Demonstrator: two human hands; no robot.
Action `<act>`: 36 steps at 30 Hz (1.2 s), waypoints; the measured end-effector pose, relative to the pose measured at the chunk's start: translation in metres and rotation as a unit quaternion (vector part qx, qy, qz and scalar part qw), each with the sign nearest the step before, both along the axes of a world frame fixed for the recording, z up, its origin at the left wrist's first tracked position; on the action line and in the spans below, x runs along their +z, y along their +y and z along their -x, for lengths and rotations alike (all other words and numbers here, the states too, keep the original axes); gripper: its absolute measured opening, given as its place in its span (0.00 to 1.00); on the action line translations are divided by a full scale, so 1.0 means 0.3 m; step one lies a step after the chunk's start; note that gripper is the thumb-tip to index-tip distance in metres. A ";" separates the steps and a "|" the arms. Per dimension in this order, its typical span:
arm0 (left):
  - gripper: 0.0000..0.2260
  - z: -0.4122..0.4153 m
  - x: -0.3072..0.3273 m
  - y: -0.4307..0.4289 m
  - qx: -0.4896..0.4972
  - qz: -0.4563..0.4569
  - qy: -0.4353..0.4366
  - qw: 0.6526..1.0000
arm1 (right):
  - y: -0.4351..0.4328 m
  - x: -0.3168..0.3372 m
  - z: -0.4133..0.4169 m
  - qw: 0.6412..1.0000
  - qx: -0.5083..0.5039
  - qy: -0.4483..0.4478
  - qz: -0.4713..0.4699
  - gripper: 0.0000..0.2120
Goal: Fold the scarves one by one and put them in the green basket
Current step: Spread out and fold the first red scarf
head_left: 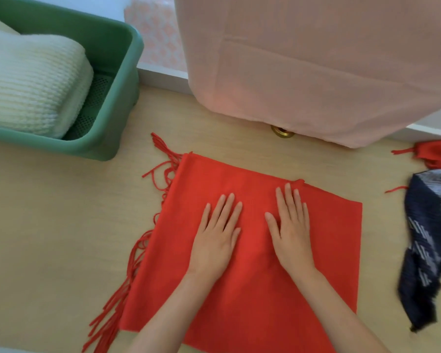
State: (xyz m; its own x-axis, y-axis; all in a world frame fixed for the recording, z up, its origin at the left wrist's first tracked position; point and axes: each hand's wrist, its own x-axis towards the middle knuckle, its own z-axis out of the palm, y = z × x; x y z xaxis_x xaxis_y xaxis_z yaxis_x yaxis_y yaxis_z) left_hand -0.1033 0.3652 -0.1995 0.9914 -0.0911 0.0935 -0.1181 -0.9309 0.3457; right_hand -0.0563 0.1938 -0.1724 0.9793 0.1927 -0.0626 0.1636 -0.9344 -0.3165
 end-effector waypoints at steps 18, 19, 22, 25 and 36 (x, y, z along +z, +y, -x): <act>0.24 -0.009 0.019 -0.075 0.046 -0.048 0.047 0.997 | -0.376 0.096 0.135 0.862 -0.412 0.028 -0.294 0.06; 0.24 -0.010 0.019 -0.077 0.048 -0.049 0.047 0.997 | -0.346 0.120 0.129 0.872 -0.392 0.005 -0.294 0.05; 0.23 -0.012 0.017 -0.071 0.052 -0.035 0.051 0.997 | -0.206 0.169 0.132 0.917 -0.295 -0.001 -0.270 0.06; 0.23 -0.012 0.016 -0.066 0.052 -0.020 0.045 0.997 | -0.059 0.153 0.191 0.957 -0.126 0.084 -0.248 0.09; 0.23 -0.008 0.016 -0.070 0.060 -0.025 0.046 0.997 | -0.138 0.059 0.173 0.909 -0.310 0.029 -0.278 0.16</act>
State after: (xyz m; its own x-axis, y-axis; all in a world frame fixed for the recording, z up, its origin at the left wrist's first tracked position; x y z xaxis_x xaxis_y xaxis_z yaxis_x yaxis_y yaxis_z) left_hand -0.1009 0.3442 -0.1946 0.9996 0.0268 0.0008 0.0253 -0.9527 0.3030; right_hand -0.1083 0.1524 -0.1548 0.9087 -0.3765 -0.1801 -0.3718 -0.5344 -0.7591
